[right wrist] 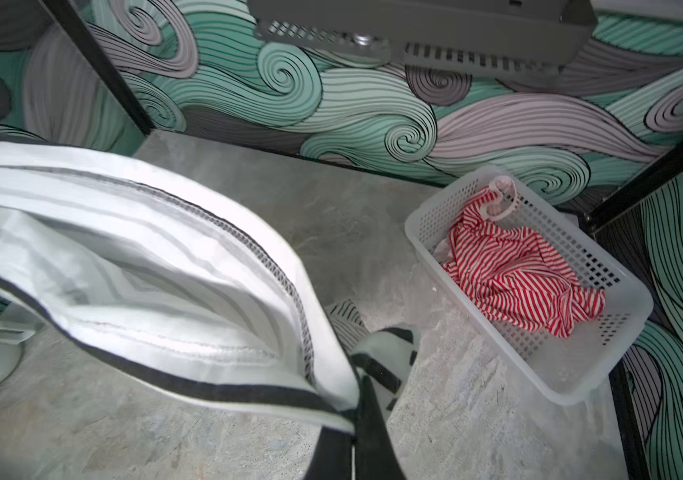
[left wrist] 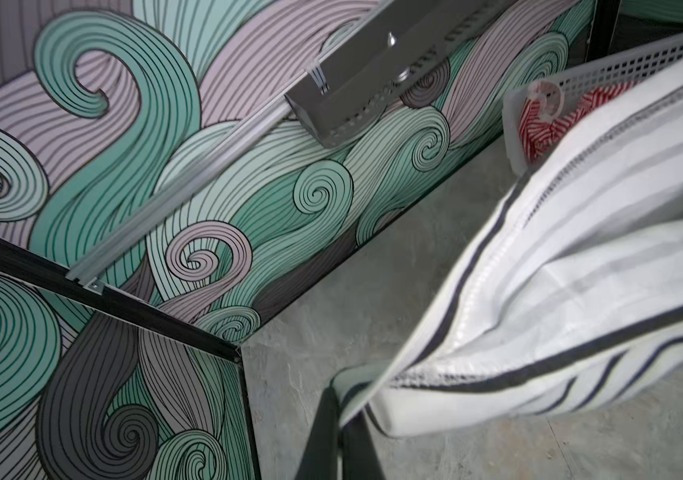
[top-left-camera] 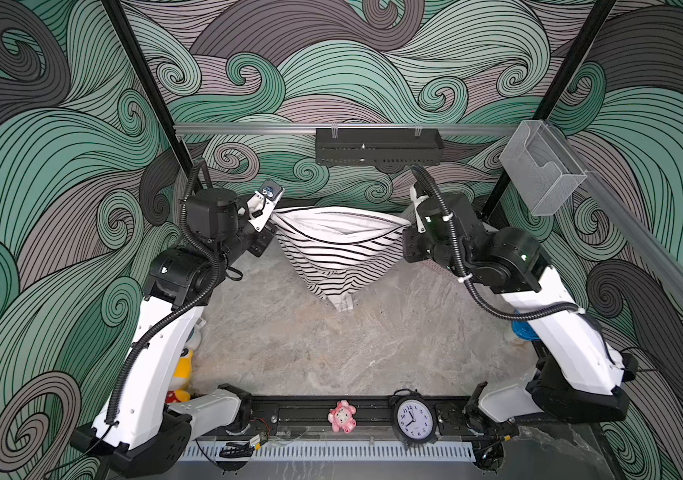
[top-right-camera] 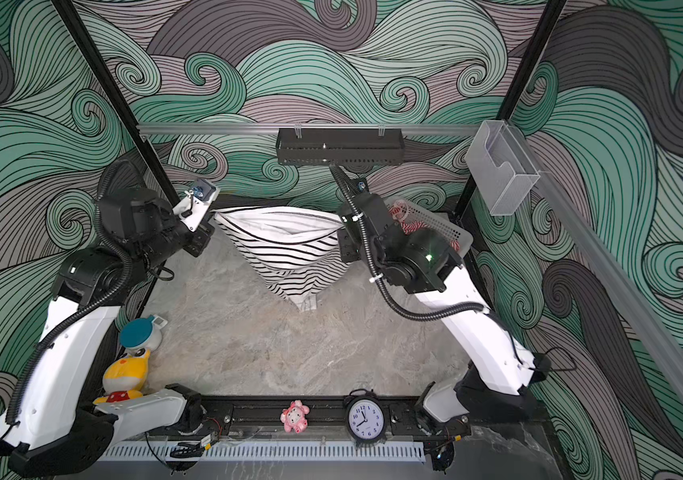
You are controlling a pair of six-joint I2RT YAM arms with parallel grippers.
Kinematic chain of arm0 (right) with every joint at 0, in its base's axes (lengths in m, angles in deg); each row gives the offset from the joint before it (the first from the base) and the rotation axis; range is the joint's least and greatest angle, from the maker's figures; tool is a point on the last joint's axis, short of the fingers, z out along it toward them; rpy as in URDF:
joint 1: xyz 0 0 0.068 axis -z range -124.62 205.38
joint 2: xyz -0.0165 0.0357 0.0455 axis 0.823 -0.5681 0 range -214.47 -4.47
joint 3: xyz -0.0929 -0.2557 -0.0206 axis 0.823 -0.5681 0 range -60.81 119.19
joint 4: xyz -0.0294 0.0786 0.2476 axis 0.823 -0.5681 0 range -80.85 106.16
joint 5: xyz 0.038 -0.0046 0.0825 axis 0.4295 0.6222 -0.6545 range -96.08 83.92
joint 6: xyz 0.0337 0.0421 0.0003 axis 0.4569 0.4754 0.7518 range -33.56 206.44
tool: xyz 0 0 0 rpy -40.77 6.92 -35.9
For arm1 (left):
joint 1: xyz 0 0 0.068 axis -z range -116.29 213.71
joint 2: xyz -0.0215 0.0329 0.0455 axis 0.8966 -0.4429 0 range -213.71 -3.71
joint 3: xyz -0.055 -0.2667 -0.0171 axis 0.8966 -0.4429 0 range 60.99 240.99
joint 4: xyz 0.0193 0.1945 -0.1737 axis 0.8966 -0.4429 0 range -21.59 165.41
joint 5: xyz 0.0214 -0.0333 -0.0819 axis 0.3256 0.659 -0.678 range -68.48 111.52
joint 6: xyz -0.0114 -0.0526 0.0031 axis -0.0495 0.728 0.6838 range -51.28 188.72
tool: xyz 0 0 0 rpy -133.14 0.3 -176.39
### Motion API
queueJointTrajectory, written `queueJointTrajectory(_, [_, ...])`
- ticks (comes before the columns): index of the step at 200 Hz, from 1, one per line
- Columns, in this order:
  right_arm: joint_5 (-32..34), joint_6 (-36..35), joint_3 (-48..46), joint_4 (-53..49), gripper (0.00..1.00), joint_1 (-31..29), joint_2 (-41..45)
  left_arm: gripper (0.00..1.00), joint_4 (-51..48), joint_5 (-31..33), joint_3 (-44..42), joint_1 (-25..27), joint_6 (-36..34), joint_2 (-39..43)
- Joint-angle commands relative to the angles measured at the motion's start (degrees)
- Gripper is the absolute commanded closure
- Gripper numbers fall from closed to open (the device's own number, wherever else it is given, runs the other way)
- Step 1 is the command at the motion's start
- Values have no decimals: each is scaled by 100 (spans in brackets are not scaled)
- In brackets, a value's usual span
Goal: Fold and stack the tank tops
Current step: 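Lift the striped tank top high with both grippers, hanging it spread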
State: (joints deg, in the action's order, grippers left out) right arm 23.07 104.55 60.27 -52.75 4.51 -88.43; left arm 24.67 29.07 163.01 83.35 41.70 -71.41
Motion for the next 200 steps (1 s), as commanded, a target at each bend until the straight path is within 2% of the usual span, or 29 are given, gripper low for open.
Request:
queueJointTrajectory(1, [465,-166,972,-638,100,-375,59,100,-532,198,818,-42,-31,127])
queueJointTrajectory(24, [567,-261,1974,-949,100,-814,-144,100,-946,144,1775,-34,-31,54])
queueJointTrajectory(52, [579,-292,2137,-967,100,-953,-129,100,-1385,69,2453,-34,63,41])
queueJointTrajectory(75, [692,-282,1716,-775,100,-961,64,100,-1571,133,2356,-33,157,173])
queueJointTrajectory(96, [935,-317,1441,-712,100,-882,70,100,-1609,179,1739,-39,167,290])
queueJointTrajectory(105, [784,-259,1325,-718,100,-619,37,100,-1484,274,1371,-45,128,329])
queueJointTrajectory(128, [-718,17,853,-656,100,788,-64,100,-609,587,53,-78,30,306])
queueJointTrajectory(155, [-1584,-106,566,-229,100,1637,-510,100,550,265,-791,-425,-52,-271])
queueJointTrajectory(185, [-2398,-193,952,18,100,2528,-1564,100,1648,-294,-682,-1007,-53,-1711])
queueJointTrajectory(200, [-2998,-104,1474,39,100,3076,-2425,100,2226,-415,-510,-1114,-160,-2380])
